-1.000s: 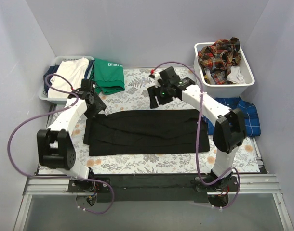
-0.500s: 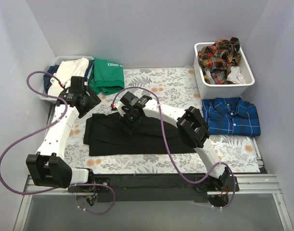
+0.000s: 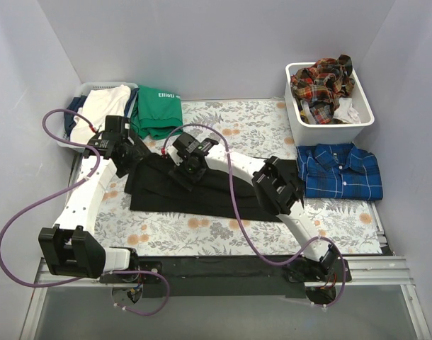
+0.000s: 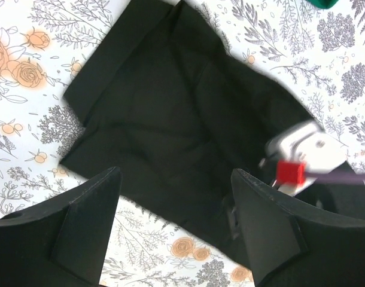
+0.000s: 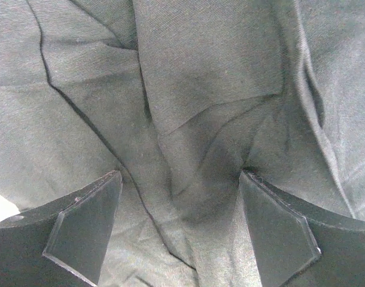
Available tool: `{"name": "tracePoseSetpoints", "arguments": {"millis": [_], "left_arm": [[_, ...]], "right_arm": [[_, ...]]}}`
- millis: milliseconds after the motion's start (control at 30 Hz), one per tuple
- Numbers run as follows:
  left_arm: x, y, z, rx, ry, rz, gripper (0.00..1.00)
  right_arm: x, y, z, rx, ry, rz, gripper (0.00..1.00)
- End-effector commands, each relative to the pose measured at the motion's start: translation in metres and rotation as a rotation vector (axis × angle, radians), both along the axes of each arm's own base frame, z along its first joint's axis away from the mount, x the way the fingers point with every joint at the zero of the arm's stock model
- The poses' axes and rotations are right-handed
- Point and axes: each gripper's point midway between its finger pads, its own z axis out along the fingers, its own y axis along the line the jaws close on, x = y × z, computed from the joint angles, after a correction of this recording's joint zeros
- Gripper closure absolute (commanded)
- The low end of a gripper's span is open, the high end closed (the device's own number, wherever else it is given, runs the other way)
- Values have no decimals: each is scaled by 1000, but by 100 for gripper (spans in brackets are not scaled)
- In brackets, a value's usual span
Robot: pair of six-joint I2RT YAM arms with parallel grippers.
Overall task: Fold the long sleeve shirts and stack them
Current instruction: Fold the shirt
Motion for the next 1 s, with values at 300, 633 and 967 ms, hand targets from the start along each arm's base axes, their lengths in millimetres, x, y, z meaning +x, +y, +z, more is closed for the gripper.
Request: {"name": "tracePoseSetpoints", "arguments": {"millis": [300, 633, 967], "left_arm": [[3, -13, 0, -44, -22, -67, 27], [27, -53, -55, -158, 80, -231, 33], [91, -112, -63, -176, 84, -295, 33]], "right_arm": [[167, -129, -25, -65, -52, -608, 12], [156, -111, 105, 223, -163, -471, 12], [131, -171, 139, 161, -224, -560, 11]]}}
